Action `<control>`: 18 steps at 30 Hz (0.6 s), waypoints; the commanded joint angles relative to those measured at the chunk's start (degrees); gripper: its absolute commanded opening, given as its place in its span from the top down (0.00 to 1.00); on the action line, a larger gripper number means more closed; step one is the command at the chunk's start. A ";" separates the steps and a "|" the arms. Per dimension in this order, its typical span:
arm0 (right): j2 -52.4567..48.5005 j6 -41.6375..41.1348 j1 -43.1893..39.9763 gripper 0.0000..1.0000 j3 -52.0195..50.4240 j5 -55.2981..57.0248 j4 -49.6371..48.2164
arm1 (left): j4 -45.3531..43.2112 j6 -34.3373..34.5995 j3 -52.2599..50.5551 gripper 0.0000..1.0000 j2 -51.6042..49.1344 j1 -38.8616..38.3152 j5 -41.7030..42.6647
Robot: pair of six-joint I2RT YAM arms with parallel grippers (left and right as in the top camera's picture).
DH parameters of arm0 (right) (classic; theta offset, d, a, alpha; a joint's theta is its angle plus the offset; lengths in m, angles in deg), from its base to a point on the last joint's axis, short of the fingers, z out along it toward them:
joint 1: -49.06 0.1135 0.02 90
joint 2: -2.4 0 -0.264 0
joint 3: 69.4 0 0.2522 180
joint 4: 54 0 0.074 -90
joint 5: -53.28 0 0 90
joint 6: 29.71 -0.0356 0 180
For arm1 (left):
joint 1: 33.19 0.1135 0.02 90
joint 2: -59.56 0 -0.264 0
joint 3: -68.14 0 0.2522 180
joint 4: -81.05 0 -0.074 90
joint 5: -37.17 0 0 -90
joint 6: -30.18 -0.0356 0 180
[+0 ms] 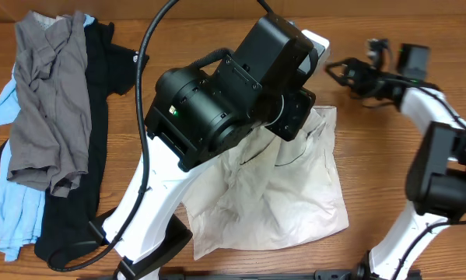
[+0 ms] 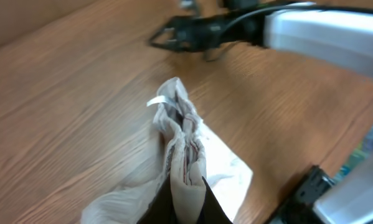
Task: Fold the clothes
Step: 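Grasp the waistband corners with both grippers and lift the shorts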
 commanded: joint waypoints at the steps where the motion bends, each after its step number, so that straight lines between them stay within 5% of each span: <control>1: 1.14 8.46 -4.74 0.11 0.66 -2.82 6.62 | -0.26 0.39 -2.08 0.96 1.60 0.35 -7.63; 4: 1.14 11.37 -5.05 0.19 0.66 -2.16 11.41 | -0.31 1.07 -5.68 0.96 1.49 1.57 -10.27; 18: 1.01 11.41 11.19 0.16 0.39 27.12 16.72 | -0.26 2.49 -13.86 0.96 0.42 8.28 -8.13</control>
